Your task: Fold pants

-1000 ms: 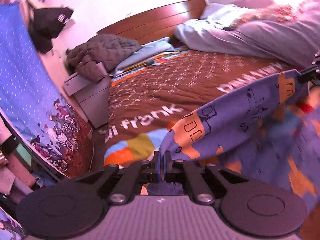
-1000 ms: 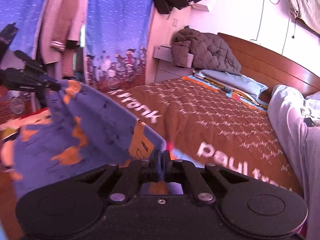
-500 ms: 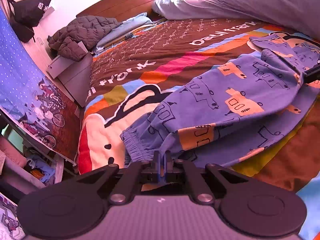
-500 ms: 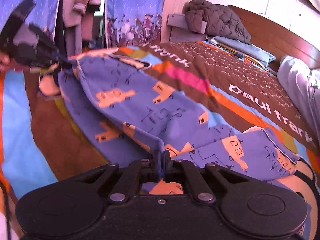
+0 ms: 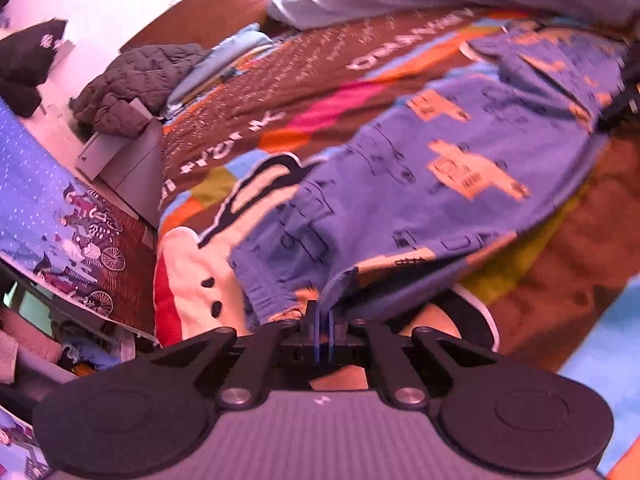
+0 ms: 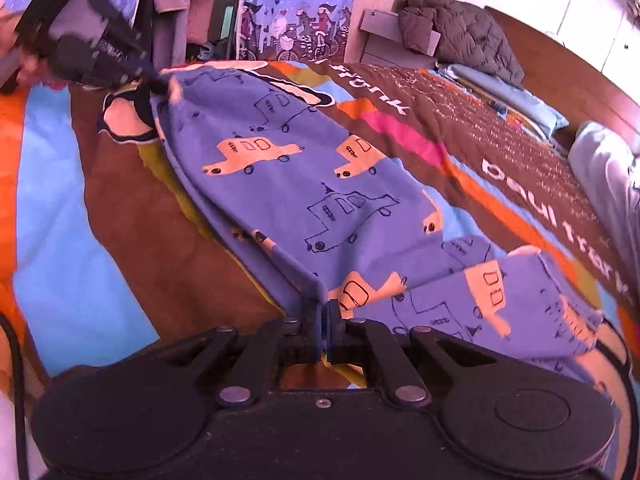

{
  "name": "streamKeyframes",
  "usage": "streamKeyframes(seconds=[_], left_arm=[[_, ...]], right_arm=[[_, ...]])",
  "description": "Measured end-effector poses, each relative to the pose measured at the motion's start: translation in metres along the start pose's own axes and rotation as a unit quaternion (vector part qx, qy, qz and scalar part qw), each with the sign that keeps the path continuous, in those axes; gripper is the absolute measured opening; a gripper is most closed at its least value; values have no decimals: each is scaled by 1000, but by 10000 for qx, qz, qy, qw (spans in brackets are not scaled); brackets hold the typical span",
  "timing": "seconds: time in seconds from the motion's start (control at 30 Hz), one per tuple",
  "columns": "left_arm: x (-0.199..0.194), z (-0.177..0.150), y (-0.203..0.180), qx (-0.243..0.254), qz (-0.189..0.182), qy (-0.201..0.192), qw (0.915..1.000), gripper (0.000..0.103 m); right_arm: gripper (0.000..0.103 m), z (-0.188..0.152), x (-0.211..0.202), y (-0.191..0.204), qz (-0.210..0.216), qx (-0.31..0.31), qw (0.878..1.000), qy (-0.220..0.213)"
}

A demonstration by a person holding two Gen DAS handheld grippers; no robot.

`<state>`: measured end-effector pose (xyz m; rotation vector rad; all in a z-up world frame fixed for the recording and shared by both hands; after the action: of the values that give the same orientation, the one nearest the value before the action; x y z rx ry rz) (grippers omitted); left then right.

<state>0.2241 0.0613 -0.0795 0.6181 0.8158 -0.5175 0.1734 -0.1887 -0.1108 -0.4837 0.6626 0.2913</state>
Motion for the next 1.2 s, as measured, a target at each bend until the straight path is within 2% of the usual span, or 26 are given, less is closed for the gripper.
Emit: streamKeyframes(seconds=[0.07,0.1,0.13,0.17,0.2,0.23,0.3,0.33,0.4,0.53,0.63,0.7,0.8,0.83,0.97,1.03,1.1,1.17,1.2], left_arm=[[0,-2,-1,36,-29,55,10000,14],[-2,-1,0,-23,-82,79,9999,26],[-6,-1,0,-120,-187,79,9997,34],[-11,0,0,-228,-326,53,9992,52],[-17,1,0,-343,-454,-15,9984,66],[-23,2,-1,-432,-515,-103,9977,72],[-36,7,-6,-629,-585,-320,9958,96],[-40,11,-10,-720,-617,-454,9945,103],[-43,23,-23,-819,-734,-763,9910,103],[-25,67,-64,-816,-1168,-1017,9846,103],[-7,106,-97,-1055,-1716,-1328,9705,103],[6,133,-117,-1275,-2261,-1501,9540,103],[28,164,-147,-1591,-2871,-1481,9329,103],[37,171,-154,-1662,-2986,-1445,9286,103],[68,189,-167,-1990,-3076,-1206,9227,102],[78,189,-164,-2300,-3090,-1058,9167,97],[83,185,-157,-2601,-3171,-1027,9062,87],[85,181,-151,-2779,-3247,-1118,8971,83],[86,178,-148,-2867,-3299,-1161,8919,76]], right_arm=[[5,0,2,-4,119,125,9998,56],[7,0,3,-4,191,158,9996,96],[17,0,2,-6,185,192,9996,92],[26,1,1,-7,159,222,9996,92],[50,1,-2,-9,98,271,9995,90],[77,0,-6,-11,47,332,9994,76],[91,-3,-19,-19,-89,589,9982,-25],[94,-5,-25,-23,-155,713,9973,-54],[102,-14,-36,-33,-411,939,9947,-16],[102,-36,-57,-52,-1449,907,9852,150],[102,-55,-77,-72,-1875,965,9773,200],[102,-68,-91,-87,-1983,1212,9724,201],[102,-90,-107,-106,-2090,1633,9641,157],[102,-97,-110,-110,-2100,1757,9617,123],[102,-114,-119,-121,-2028,2141,9555,57],[102,-118,-121,-125,-2067,2097,9557,22],[102,-120,-123,-129,-2109,2032,9561,-22],[102,-120,-126,-135,-2073,2056,9563,-117],[102,-120,-127,-139,-2008,2095,9568,-185]])
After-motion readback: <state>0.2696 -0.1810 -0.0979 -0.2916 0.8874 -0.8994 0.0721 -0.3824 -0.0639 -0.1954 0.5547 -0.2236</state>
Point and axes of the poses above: each gripper's, at about its wrist camera, not at the fingertips, and x roughly the way its jaws point, y to its left, z to its top, the point moved 5 cm from there along x, roughly the way its jaws point, and after that the axes turned 11 degrees about -z, right-handed, at the moved point
